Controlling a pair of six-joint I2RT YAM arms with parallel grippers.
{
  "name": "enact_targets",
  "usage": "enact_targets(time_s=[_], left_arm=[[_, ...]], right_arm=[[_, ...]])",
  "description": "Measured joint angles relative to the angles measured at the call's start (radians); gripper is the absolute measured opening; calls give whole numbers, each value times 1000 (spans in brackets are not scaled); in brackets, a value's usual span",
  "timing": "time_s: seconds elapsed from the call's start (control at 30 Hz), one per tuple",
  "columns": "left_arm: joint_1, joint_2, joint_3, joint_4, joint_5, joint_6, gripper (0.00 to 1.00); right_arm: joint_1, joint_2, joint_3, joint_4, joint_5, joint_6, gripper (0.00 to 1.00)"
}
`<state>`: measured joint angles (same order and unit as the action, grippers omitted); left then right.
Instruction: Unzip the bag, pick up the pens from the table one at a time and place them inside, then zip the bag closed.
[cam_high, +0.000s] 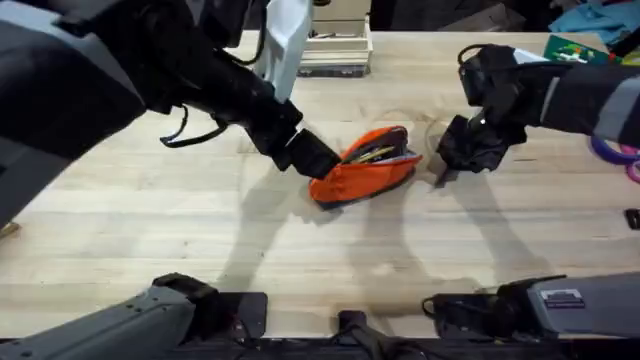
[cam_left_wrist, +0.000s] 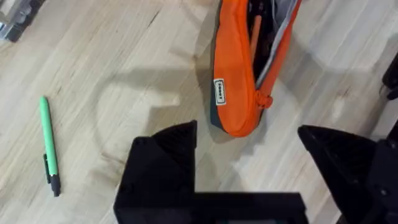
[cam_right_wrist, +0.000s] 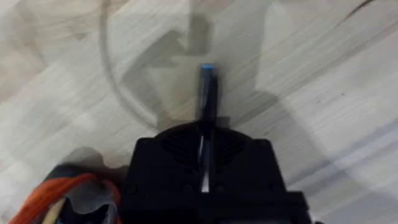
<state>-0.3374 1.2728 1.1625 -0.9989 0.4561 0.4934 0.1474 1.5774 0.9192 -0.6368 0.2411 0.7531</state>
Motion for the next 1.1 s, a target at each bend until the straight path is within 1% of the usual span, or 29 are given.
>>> enact_targets(time_s=[0.07,0.4,0.57,0.77,1.1], left_arm=[[0,0,0,0,0,0,993],[0,0,0,0,0,0,993],[0,0,0,0,0,0,993],[0,0,0,0,0,0,993],[0,0,0,0,0,0,993]], right_arm=[[0,0,1,0,5,-1,44],[0,1,5,-7,6,-1,36],[0,14,27,-32,2,-2,33],[0,12,53,-51,-20,-41,34],[0,-126,154,-50,-25,-99,34]])
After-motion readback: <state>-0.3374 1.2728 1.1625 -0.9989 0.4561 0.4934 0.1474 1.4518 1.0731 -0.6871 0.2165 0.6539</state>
